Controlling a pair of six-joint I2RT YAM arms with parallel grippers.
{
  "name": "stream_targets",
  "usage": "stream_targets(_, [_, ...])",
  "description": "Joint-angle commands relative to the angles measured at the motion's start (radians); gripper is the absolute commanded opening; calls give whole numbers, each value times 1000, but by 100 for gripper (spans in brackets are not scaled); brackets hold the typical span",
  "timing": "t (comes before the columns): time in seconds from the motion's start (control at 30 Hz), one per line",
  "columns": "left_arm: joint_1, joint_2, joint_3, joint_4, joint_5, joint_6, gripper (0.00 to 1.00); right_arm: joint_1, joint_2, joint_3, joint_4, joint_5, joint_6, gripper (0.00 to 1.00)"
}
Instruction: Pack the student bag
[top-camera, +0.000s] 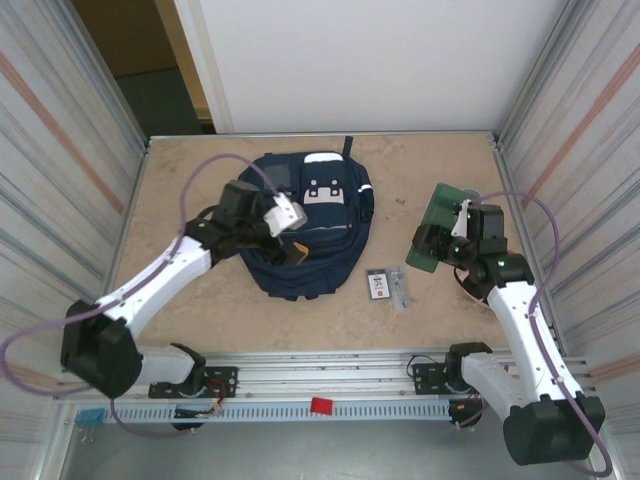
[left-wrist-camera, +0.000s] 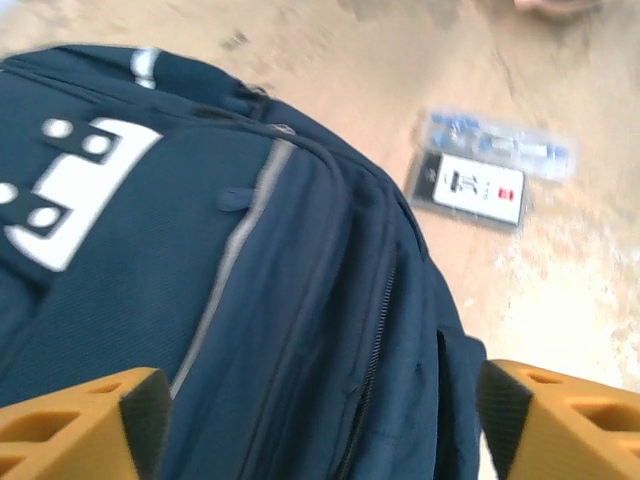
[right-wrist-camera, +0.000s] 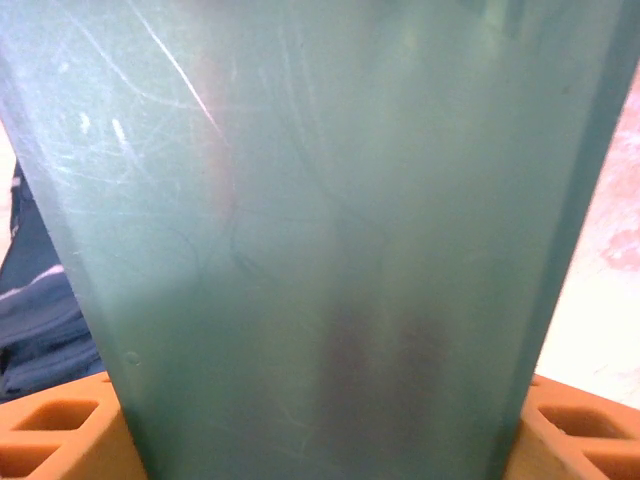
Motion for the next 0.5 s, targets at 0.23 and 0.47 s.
stream_targets(0.23, [-89,215,84,133,-233,61,92,2,-61,-72,25,-76,49,54])
stream_targets(0.47, [-87,276,100,194,-352,37,89,2,-82,-78,5,-64,36,53])
